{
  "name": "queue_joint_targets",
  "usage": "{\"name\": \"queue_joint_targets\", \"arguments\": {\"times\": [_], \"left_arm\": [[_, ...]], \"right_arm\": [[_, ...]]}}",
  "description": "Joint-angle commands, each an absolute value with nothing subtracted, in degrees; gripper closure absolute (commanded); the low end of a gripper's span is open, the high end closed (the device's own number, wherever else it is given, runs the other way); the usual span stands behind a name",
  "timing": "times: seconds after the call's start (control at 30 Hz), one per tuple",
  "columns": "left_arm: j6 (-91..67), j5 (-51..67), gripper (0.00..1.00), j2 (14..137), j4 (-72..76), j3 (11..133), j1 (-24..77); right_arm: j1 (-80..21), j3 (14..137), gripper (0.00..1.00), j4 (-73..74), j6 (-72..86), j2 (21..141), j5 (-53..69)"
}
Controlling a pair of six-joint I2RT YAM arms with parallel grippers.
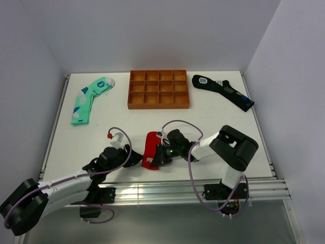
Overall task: Roll the socks
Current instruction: Roll the sock at the center of the board.
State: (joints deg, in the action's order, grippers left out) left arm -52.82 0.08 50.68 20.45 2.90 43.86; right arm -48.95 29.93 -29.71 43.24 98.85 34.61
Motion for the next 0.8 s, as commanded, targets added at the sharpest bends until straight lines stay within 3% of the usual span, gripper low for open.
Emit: {"name": "queue_joint_targets", "arguments": {"times": [0.0, 0.77], "left_arm": [[-52.5, -0.5, 0.52, 48.8, 28.4, -1.6, 44.4], [-58.1, -4.7, 0.45, 48.6, 30.6, -8.0, 48.7]], "right_arm": [[-48.4, 27.8, 0.79, -12.6, 40.7, 102.9, 30.3], [-44.3, 31.6, 0.81, -5.6, 38.5, 104.7, 32.0]]}}
